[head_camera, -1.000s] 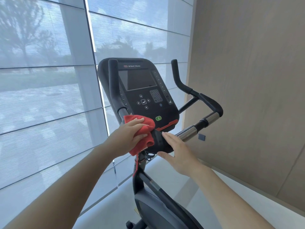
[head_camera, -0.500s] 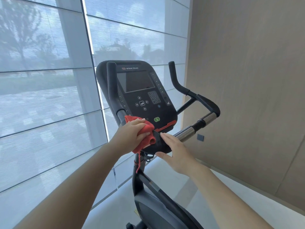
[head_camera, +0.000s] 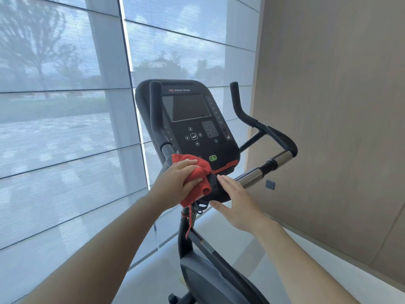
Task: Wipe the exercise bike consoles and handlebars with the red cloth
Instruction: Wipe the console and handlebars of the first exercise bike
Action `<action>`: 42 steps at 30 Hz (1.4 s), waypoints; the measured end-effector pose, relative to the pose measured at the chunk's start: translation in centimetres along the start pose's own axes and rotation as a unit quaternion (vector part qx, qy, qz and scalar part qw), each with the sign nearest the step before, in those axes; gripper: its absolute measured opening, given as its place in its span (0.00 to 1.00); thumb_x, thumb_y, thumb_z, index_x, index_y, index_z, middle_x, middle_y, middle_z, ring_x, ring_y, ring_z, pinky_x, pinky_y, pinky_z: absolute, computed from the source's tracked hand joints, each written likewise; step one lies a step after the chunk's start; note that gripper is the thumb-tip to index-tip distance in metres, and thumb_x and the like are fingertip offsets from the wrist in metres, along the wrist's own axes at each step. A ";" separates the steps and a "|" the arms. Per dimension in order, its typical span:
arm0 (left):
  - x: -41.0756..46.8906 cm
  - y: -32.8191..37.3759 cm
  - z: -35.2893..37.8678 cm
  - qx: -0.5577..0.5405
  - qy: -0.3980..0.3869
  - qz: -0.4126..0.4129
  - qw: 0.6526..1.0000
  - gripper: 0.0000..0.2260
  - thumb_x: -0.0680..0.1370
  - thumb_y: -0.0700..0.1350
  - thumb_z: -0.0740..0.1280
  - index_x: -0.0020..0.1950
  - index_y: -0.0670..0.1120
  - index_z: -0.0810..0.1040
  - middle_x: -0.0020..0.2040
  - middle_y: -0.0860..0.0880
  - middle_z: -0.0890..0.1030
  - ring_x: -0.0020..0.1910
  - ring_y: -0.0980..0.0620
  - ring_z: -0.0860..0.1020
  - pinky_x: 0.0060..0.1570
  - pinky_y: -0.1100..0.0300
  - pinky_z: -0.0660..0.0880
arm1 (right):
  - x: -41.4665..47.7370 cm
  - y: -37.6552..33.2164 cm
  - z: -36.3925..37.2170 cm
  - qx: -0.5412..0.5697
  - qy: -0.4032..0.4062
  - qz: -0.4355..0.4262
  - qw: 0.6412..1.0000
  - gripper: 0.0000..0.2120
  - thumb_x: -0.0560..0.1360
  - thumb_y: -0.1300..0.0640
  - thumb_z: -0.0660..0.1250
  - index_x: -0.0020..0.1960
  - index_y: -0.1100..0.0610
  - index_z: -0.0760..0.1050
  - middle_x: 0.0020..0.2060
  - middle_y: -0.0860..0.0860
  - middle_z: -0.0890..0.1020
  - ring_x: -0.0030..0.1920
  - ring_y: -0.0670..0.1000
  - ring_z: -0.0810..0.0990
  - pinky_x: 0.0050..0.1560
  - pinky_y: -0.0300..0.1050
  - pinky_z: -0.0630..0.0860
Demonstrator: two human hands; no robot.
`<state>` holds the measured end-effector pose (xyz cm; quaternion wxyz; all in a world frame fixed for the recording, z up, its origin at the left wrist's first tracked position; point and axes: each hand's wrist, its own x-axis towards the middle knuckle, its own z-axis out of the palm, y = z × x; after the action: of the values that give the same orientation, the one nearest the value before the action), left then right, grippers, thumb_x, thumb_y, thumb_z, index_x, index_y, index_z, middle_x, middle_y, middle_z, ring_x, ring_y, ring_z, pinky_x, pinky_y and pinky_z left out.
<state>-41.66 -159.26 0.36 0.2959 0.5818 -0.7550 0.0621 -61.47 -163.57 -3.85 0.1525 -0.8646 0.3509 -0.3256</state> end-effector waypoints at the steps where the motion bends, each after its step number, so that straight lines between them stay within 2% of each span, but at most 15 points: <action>1: -0.4 0.0 0.1 -0.005 0.013 0.003 1.000 0.12 0.78 0.50 0.62 0.60 0.52 0.77 0.66 0.55 0.73 0.65 0.50 0.69 0.63 0.50 0.67 | -0.1 0.0 0.0 0.001 -0.001 0.004 1.000 0.29 0.75 0.45 0.65 0.72 0.51 0.59 0.68 0.43 0.66 0.67 0.44 0.61 0.60 0.33 0.57; 7: -0.2 -0.9 -2.4 -0.040 -0.027 0.037 0.998 0.11 0.77 0.42 0.65 0.58 0.47 0.79 0.58 0.54 0.76 0.59 0.53 0.72 0.61 0.63 0.67 | 0.6 -0.8 -0.9 0.010 -0.020 0.038 0.999 0.26 0.76 0.46 0.62 0.70 0.55 0.64 0.67 0.46 0.69 0.67 0.46 0.66 0.66 0.42 0.65; 9: 0.3 -1.3 -3.1 -0.028 -0.034 0.041 0.998 0.10 0.77 0.41 0.65 0.57 0.47 0.79 0.57 0.53 0.76 0.57 0.55 0.73 0.58 0.69 0.65 | 0.9 -1.3 -1.0 0.005 -0.013 0.043 0.999 0.18 0.77 0.47 0.61 0.62 0.54 0.70 0.59 0.46 0.74 0.59 0.48 0.72 0.60 0.45 0.70; 11: 0.8 -2.0 -3.8 -0.031 -0.023 0.028 0.999 0.10 0.77 0.41 0.65 0.57 0.48 0.79 0.56 0.53 0.75 0.55 0.55 0.73 0.56 0.68 0.66 | 1.2 -1.8 -1.0 -0.002 -0.005 0.046 0.999 0.13 0.77 0.46 0.60 0.56 0.54 0.71 0.52 0.46 0.76 0.54 0.49 0.74 0.54 0.46 0.73; 14: 1.8 -3.1 -4.8 -0.044 0.024 -0.013 0.999 0.09 0.76 0.41 0.65 0.56 0.48 0.78 0.53 0.52 0.76 0.51 0.53 0.73 0.51 0.63 0.67 | 2.1 -2.5 -0.9 -0.013 -0.006 0.045 0.999 0.24 0.77 0.44 0.60 0.69 0.55 0.65 0.66 0.46 0.70 0.67 0.49 0.67 0.65 0.42 0.64; 16: 2.8 -3.9 -5.7 -0.046 0.057 -0.028 0.997 0.09 0.77 0.42 0.64 0.56 0.48 0.78 0.53 0.50 0.77 0.49 0.54 0.72 0.49 0.64 0.65 | 3.0 -3.0 -0.8 -0.021 -0.001 0.050 0.999 0.29 0.77 0.43 0.60 0.73 0.56 0.60 0.72 0.47 0.65 0.71 0.47 0.62 0.67 0.39 0.58; 19: 4.6 -5.0 -7.0 -0.061 0.087 -0.023 0.994 0.09 0.76 0.41 0.64 0.56 0.47 0.78 0.53 0.49 0.77 0.51 0.52 0.73 0.52 0.62 0.66 | 4.3 -3.6 -0.5 -0.023 0.004 0.064 0.998 0.30 0.77 0.42 0.59 0.73 0.55 0.59 0.73 0.47 0.64 0.72 0.46 0.61 0.69 0.41 0.57; 23: 6.7 -6.5 -8.6 -0.043 0.121 0.022 0.991 0.10 0.77 0.40 0.64 0.57 0.45 0.77 0.55 0.48 0.76 0.52 0.54 0.71 0.53 0.66 0.64 | 6.3 -4.4 0.5 -0.024 0.016 0.072 0.997 0.29 0.77 0.42 0.59 0.73 0.54 0.60 0.72 0.47 0.65 0.71 0.45 0.62 0.70 0.42 0.60; 25: 7.1 -7.8 -8.7 -0.011 0.034 0.078 0.996 0.11 0.77 0.39 0.64 0.59 0.44 0.76 0.59 0.47 0.75 0.58 0.50 0.72 0.59 0.62 0.65 | 7.3 -4.7 1.2 -0.022 0.024 0.074 0.997 0.29 0.76 0.43 0.59 0.73 0.54 0.60 0.72 0.46 0.65 0.71 0.45 0.63 0.69 0.39 0.60; 28: 6.3 -10.1 -7.3 0.028 -0.191 0.110 0.975 0.18 0.78 0.40 0.61 0.67 0.52 0.70 0.69 0.53 0.67 0.70 0.53 0.62 0.70 0.56 0.58 | 8.0 -4.8 2.2 -0.035 0.033 0.080 0.996 0.28 0.76 0.42 0.59 0.72 0.53 0.62 0.71 0.45 0.66 0.70 0.44 0.64 0.64 0.35 0.58; 30: 6.5 -11.3 -7.0 0.076 -0.221 0.128 0.964 0.20 0.79 0.45 0.59 0.69 0.61 0.63 0.72 0.58 0.62 0.72 0.56 0.58 0.72 0.48 0.54 | 8.0 -4.9 3.0 -0.037 0.035 0.084 0.995 0.26 0.77 0.42 0.57 0.71 0.52 0.64 0.70 0.45 0.68 0.69 0.43 0.65 0.66 0.36 0.59; 32: 7.1 -11.9 -7.1 0.110 -0.217 0.158 0.957 0.20 0.79 0.50 0.59 0.69 0.65 0.61 0.71 0.61 0.61 0.72 0.58 0.57 0.72 0.43 0.51 | 7.9 -4.8 3.6 -0.031 0.053 0.088 0.994 0.24 0.77 0.42 0.56 0.70 0.52 0.65 0.68 0.44 0.70 0.67 0.43 0.67 0.66 0.36 0.62; 34: 7.5 -12.3 -7.0 0.103 -0.212 0.173 0.956 0.19 0.79 0.52 0.59 0.68 0.66 0.61 0.70 0.61 0.62 0.71 0.58 0.58 0.71 0.43 0.53 | 7.7 -5.0 3.9 -0.030 0.069 0.089 0.993 0.23 0.78 0.43 0.56 0.69 0.50 0.66 0.67 0.43 0.71 0.66 0.42 0.68 0.65 0.37 0.63; 39: 6.5 -13.2 -5.3 0.043 -0.130 0.212 0.968 0.17 0.80 0.51 0.57 0.69 0.61 0.64 0.67 0.58 0.65 0.69 0.58 0.59 0.69 0.50 0.58 | 7.1 -5.4 4.1 -0.060 0.070 0.087 0.992 0.23 0.79 0.43 0.53 0.71 0.49 0.64 0.68 0.42 0.70 0.68 0.43 0.66 0.69 0.45 0.62; 42: 5.5 -13.1 -4.4 -0.005 -0.075 0.232 0.970 0.16 0.81 0.50 0.54 0.68 0.59 0.66 0.65 0.58 0.67 0.68 0.59 0.61 0.70 0.55 0.58 | 7.0 -5.4 4.1 -0.071 0.064 0.085 0.992 0.23 0.79 0.43 0.52 0.72 0.49 0.62 0.69 0.42 0.69 0.68 0.43 0.65 0.68 0.42 0.62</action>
<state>-28.83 -166.09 3.52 0.2190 0.3926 -0.8895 0.0813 -52.20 -164.55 -1.10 0.0951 -0.8179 0.4540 -0.3403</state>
